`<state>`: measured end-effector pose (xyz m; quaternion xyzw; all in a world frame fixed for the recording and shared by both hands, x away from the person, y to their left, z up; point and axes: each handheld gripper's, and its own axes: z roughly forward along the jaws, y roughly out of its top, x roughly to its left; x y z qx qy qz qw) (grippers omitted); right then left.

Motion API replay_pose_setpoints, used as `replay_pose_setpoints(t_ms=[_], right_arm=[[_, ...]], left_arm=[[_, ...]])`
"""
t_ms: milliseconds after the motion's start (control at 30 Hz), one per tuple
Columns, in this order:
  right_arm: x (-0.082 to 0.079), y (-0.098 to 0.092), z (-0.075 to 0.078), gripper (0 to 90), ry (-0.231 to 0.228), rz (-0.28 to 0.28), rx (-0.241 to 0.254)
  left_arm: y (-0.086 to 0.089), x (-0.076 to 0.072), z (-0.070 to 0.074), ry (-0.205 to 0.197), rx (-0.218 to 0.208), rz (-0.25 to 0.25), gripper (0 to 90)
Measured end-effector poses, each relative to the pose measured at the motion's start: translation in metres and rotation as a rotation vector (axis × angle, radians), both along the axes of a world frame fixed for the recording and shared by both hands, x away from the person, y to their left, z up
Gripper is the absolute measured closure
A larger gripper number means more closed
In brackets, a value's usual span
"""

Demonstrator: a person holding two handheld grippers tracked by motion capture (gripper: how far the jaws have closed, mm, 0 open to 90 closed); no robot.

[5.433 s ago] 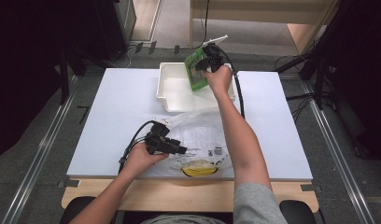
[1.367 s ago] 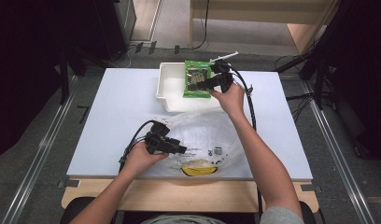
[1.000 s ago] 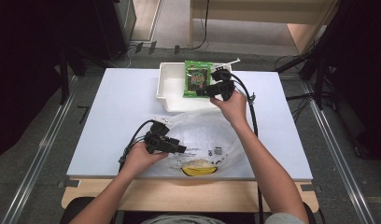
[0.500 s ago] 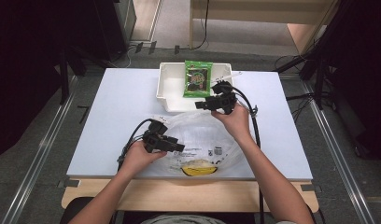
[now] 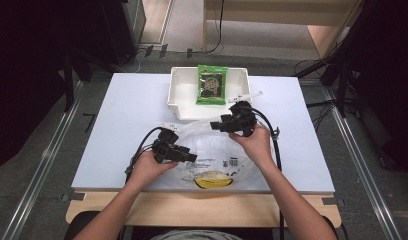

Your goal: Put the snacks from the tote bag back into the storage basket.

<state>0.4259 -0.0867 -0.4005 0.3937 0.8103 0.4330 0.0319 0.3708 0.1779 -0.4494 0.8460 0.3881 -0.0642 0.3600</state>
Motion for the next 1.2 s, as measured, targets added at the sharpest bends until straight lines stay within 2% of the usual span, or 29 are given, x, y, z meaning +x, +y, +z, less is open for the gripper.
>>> replay_pose_setpoints(t_ms=[233, 433, 500, 567, 867, 1200], right_arm=[[-0.017, -0.004, -0.007, 42.3, -0.005, 0.012, 0.010], [-0.028, -0.004, -0.015, 42.1, -0.002, 0.033, -0.014], [-0.032, -0.003, -0.016, 42.0, -0.015, 0.040, -0.032], [-0.034, -0.004, -0.018, 42.2, -0.024, 0.044, -0.023], [-0.044, -0.004, -0.027, 42.2, -0.013, 0.055, -0.016], [-0.045, -0.007, -0.035, 41.8, -0.005, 0.058, -0.014]], left_arm=[[0.000, 0.000, 0.000, -0.002, -0.001, 0.001, 47.5], [0.001, 0.000, 0.001, 0.000, -0.003, 0.005, 47.1], [0.001, 0.000, 0.001, -0.001, 0.000, 0.002, 47.1], [0.001, 0.000, 0.001, -0.002, 0.002, 0.002, 47.1], [0.001, -0.001, 0.002, -0.002, -0.003, -0.002, 46.6], [0.002, -0.001, 0.002, -0.008, -0.001, -0.005, 45.5]])
